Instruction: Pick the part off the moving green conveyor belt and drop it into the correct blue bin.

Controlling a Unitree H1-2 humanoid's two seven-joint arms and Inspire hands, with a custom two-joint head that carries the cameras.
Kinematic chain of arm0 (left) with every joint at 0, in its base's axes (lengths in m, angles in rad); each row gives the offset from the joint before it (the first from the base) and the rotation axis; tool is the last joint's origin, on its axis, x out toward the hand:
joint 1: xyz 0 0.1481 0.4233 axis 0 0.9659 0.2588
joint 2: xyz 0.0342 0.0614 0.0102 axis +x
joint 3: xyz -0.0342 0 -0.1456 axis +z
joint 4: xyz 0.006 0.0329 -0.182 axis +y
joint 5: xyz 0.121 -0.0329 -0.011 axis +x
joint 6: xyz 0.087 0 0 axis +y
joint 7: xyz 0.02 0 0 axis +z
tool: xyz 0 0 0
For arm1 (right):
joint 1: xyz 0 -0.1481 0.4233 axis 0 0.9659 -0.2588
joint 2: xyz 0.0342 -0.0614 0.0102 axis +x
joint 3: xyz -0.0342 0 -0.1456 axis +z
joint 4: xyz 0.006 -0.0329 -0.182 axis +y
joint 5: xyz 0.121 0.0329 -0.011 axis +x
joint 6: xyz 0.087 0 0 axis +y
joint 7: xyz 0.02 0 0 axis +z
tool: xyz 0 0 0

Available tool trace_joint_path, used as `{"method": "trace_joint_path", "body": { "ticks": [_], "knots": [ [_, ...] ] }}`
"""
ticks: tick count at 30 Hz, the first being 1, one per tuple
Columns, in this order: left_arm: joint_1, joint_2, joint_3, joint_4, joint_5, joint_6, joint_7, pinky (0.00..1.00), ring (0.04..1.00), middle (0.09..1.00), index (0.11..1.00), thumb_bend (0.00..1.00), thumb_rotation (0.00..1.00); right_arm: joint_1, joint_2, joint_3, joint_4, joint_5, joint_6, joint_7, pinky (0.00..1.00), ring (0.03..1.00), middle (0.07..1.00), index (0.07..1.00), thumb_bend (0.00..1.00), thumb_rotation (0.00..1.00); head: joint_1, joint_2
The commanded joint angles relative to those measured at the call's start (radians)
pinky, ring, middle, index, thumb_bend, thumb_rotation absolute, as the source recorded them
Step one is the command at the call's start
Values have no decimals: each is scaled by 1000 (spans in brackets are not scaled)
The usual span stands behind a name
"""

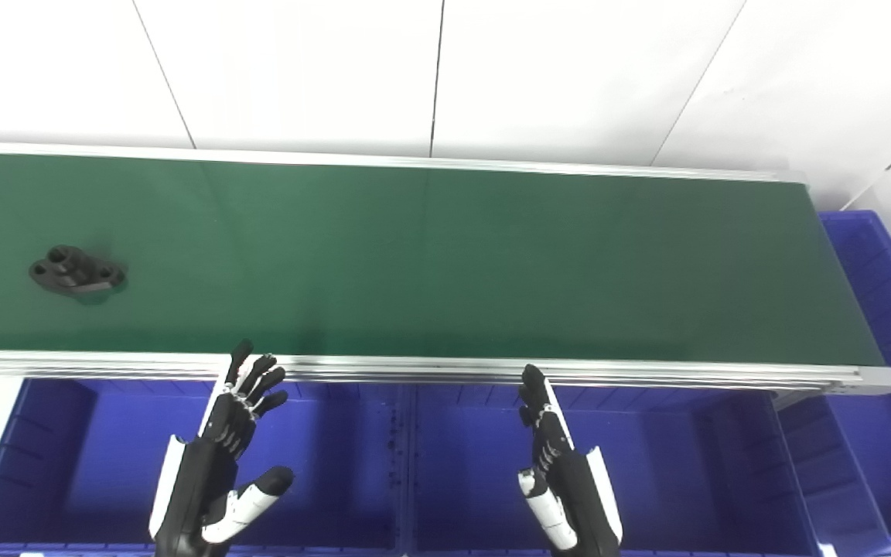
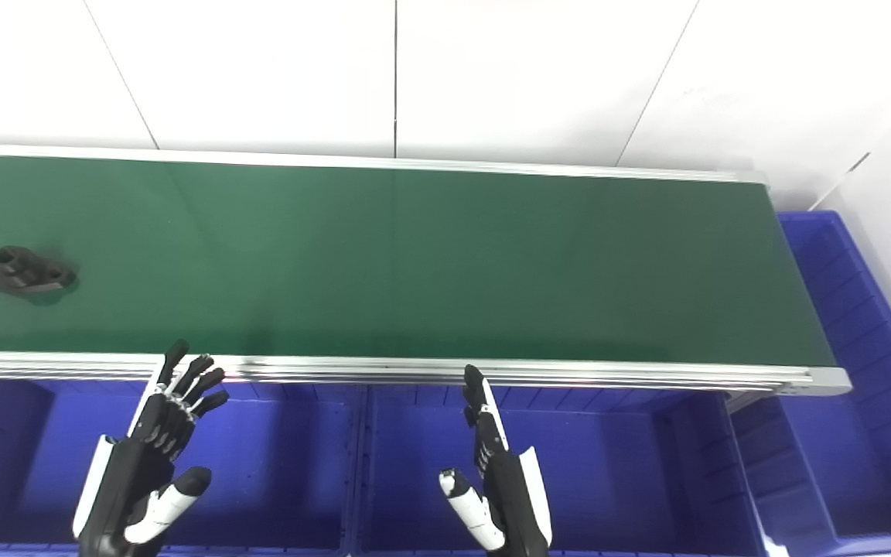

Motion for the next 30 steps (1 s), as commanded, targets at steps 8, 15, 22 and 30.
{"method": "trace_joint_path", "body": {
  "ticks": [8,15,22,30],
  "knots": [
    [-3,0,-2,-20,-7,-34,-1,815,885,919,977,867,664,3,13,-2,-11,-6,-50,5,1000,1000,1000,1000,829,884,-2,-3],
    [-2,0,-3,-22,-4,-32,0,820,890,924,982,878,670,4,14,-3,-13,-3,-47,9,1000,1000,1000,1000,826,875,-1,-4],
    [-5,-3,-5,-13,-4,-39,0,822,887,923,980,873,677,1,11,-5,-2,2,-52,8,1000,1000,1000,1000,829,878,14,-28],
    [-7,-13,-22,25,10,-45,2,810,890,933,977,871,667,-3,-12,-19,31,7,-56,5,1000,1000,1000,1000,836,887,115,-105]
  ]
}}
